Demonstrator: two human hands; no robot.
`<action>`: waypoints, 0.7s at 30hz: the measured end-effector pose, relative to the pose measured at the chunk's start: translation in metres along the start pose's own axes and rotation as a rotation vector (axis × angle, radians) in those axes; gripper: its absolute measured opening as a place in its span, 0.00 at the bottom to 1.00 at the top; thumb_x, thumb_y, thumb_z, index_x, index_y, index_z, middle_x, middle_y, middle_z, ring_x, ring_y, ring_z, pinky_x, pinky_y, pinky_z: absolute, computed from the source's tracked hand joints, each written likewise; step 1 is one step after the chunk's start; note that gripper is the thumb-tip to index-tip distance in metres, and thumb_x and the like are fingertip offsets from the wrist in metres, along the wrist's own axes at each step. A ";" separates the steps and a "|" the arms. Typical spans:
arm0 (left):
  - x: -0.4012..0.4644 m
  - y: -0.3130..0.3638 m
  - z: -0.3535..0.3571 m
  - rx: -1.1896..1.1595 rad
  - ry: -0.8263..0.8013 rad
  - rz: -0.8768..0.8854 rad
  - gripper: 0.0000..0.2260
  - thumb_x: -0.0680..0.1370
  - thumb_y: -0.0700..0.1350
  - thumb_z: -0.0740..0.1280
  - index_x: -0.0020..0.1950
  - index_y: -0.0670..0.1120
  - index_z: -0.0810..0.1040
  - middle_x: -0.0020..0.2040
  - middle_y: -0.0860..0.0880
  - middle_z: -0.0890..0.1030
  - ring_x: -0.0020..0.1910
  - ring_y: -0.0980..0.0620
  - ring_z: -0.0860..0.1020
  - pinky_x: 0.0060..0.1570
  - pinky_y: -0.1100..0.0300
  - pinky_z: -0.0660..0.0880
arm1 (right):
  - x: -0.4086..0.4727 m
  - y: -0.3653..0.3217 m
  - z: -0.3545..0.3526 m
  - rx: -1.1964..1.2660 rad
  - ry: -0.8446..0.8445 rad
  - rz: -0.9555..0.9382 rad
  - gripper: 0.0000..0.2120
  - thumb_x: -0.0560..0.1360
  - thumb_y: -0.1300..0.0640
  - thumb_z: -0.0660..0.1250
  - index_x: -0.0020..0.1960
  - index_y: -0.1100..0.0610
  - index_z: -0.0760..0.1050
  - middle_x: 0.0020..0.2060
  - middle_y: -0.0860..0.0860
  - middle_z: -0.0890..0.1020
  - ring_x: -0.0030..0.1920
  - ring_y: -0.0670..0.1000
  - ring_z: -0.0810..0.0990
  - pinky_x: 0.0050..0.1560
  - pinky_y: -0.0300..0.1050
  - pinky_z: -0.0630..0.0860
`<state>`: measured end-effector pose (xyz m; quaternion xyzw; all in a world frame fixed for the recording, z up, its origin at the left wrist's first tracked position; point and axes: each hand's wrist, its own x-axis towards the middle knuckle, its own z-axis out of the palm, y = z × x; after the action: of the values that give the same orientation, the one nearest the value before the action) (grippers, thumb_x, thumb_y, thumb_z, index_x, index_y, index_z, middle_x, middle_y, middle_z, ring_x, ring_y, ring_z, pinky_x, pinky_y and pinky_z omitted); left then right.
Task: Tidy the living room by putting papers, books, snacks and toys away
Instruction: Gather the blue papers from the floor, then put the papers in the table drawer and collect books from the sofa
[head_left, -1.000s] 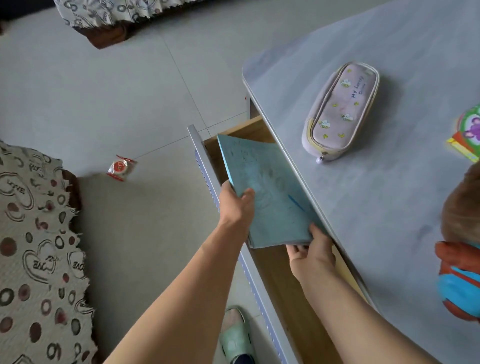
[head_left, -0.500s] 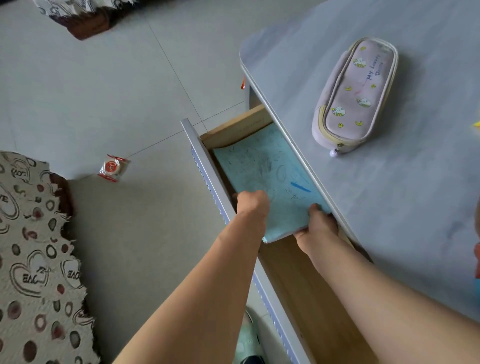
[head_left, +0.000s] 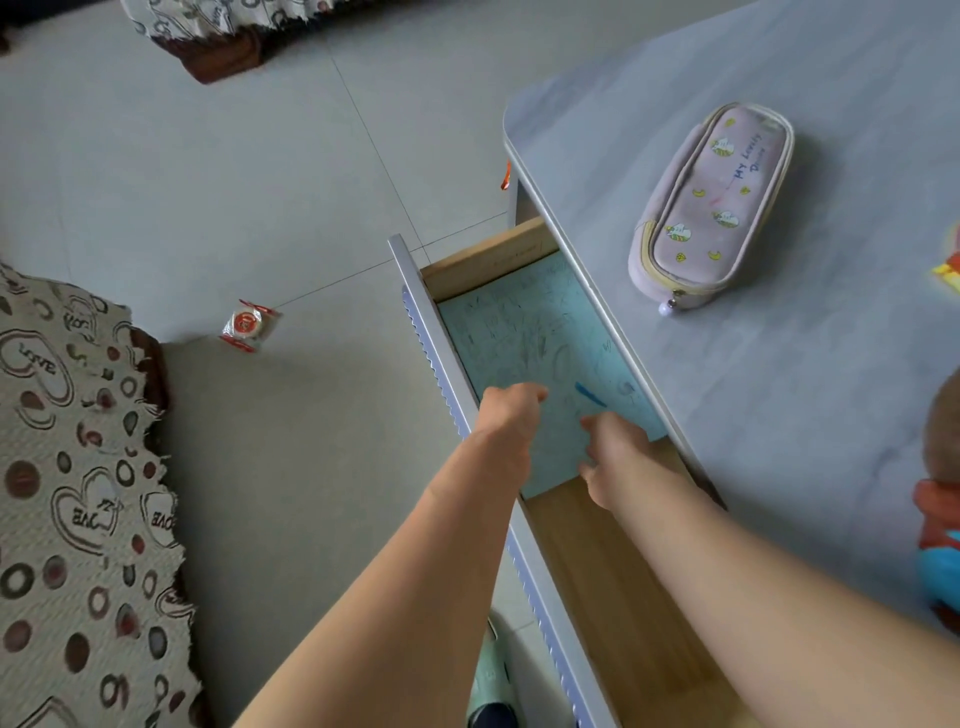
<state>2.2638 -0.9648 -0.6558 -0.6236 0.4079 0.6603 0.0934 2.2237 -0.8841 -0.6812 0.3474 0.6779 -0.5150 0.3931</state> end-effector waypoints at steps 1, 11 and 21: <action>-0.005 -0.002 -0.001 -0.039 -0.005 0.009 0.17 0.78 0.43 0.66 0.65 0.40 0.72 0.42 0.48 0.72 0.42 0.50 0.71 0.49 0.56 0.70 | -0.010 -0.002 0.001 0.002 -0.021 -0.004 0.12 0.78 0.65 0.60 0.61 0.62 0.73 0.50 0.59 0.78 0.64 0.61 0.74 0.63 0.55 0.72; -0.079 -0.012 -0.029 -0.416 -0.038 0.052 0.07 0.79 0.39 0.63 0.41 0.43 0.74 0.42 0.45 0.75 0.45 0.48 0.73 0.50 0.54 0.73 | -0.081 -0.010 -0.011 -0.010 -0.201 -0.150 0.05 0.79 0.63 0.59 0.50 0.57 0.74 0.43 0.54 0.79 0.46 0.52 0.81 0.42 0.48 0.79; -0.179 -0.016 -0.041 -0.587 -0.069 0.210 0.08 0.81 0.40 0.60 0.59 0.43 0.75 0.44 0.46 0.82 0.46 0.48 0.79 0.60 0.50 0.74 | -0.164 -0.018 -0.064 0.101 -0.386 -0.177 0.12 0.80 0.61 0.60 0.62 0.59 0.73 0.44 0.55 0.82 0.42 0.52 0.82 0.44 0.47 0.80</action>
<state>2.3411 -0.9124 -0.4970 -0.5555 0.2585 0.7768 -0.1456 2.2702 -0.8375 -0.5168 0.2006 0.5913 -0.6378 0.4510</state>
